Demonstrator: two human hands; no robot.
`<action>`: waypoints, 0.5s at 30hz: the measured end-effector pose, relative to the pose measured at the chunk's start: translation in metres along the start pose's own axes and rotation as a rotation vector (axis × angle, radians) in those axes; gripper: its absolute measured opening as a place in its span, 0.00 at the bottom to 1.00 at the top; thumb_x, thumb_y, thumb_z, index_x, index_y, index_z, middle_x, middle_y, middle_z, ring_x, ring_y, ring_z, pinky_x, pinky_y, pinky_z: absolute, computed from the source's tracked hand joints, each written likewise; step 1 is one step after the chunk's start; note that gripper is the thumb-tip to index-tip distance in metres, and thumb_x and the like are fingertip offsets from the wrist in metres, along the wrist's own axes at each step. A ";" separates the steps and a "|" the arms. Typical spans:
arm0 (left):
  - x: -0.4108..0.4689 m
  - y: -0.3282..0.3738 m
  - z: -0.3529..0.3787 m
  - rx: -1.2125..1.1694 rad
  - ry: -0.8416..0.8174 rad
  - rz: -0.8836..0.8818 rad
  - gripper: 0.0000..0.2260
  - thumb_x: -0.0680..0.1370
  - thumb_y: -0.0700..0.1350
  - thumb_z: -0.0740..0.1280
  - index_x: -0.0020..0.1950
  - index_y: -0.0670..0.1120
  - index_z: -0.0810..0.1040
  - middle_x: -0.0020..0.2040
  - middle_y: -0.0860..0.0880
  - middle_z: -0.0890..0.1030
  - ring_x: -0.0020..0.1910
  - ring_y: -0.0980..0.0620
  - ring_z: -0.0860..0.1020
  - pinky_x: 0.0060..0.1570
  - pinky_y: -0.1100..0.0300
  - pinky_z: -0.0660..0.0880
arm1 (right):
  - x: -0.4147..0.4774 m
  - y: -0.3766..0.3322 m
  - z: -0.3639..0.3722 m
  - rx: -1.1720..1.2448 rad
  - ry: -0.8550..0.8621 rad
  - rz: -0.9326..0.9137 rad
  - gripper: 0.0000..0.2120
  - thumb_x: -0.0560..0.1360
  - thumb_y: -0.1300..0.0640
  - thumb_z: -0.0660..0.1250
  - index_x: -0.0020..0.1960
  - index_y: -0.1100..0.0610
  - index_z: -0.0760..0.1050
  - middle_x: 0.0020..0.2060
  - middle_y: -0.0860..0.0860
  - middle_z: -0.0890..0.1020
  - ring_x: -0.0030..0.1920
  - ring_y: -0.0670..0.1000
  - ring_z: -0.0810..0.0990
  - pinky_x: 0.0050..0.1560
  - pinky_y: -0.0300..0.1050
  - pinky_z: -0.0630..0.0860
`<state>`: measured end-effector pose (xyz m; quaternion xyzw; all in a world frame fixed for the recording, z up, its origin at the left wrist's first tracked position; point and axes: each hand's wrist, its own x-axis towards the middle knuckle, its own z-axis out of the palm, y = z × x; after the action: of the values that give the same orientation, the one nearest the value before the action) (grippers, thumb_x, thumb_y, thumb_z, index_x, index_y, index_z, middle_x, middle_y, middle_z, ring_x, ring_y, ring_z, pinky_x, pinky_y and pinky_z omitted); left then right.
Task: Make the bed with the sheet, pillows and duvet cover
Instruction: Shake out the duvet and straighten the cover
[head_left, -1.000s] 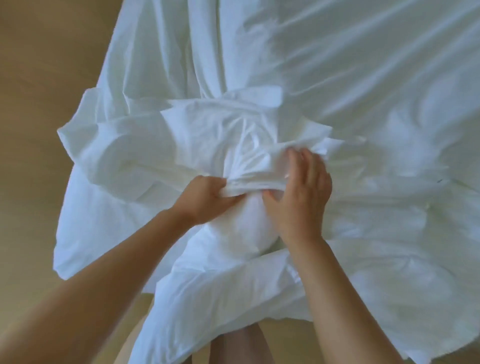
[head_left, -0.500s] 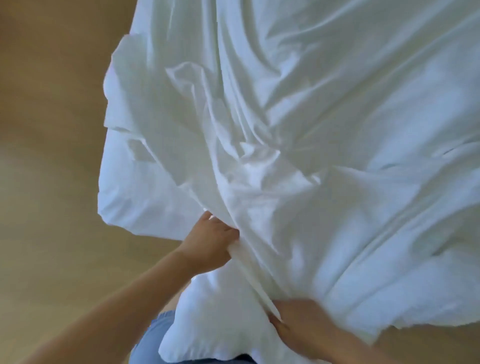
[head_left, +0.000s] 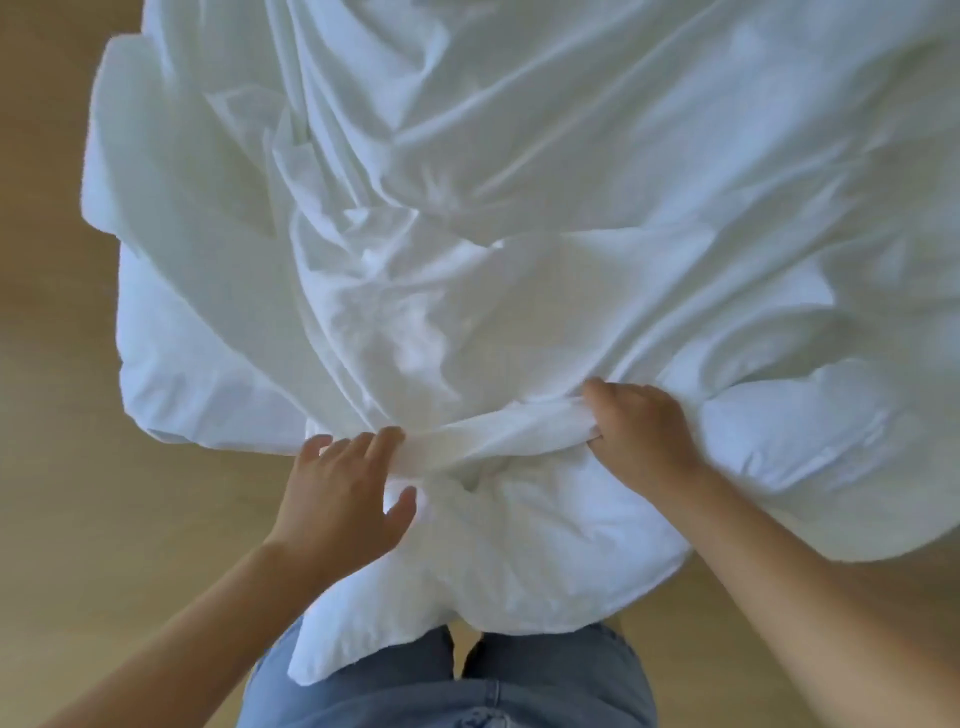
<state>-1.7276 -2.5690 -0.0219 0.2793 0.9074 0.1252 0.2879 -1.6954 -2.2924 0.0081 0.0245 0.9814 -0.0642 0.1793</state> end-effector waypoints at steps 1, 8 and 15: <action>0.006 0.029 -0.005 -0.032 0.078 0.058 0.26 0.67 0.55 0.72 0.60 0.43 0.75 0.48 0.46 0.82 0.44 0.43 0.81 0.51 0.46 0.74 | -0.012 0.004 -0.002 0.054 0.051 -0.035 0.18 0.48 0.71 0.75 0.36 0.66 0.76 0.24 0.57 0.77 0.23 0.58 0.76 0.22 0.44 0.73; 0.068 0.222 -0.007 -0.443 -0.047 0.073 0.06 0.78 0.45 0.59 0.43 0.47 0.64 0.34 0.48 0.75 0.35 0.44 0.74 0.33 0.54 0.65 | -0.057 0.094 -0.031 -0.042 0.543 -0.153 0.07 0.60 0.67 0.63 0.37 0.63 0.78 0.28 0.55 0.75 0.27 0.56 0.74 0.25 0.43 0.69; 0.047 0.244 -0.038 -0.437 -0.368 -0.138 0.16 0.68 0.55 0.64 0.25 0.49 0.66 0.21 0.56 0.66 0.22 0.58 0.63 0.24 0.68 0.60 | -0.050 0.218 -0.045 0.304 0.869 0.235 0.10 0.62 0.70 0.66 0.43 0.65 0.77 0.40 0.61 0.79 0.39 0.60 0.78 0.36 0.49 0.73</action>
<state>-1.6759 -2.3460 0.0824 0.1666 0.8083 0.2450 0.5088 -1.6493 -2.0716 0.0422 0.1857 0.9356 -0.1704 -0.2473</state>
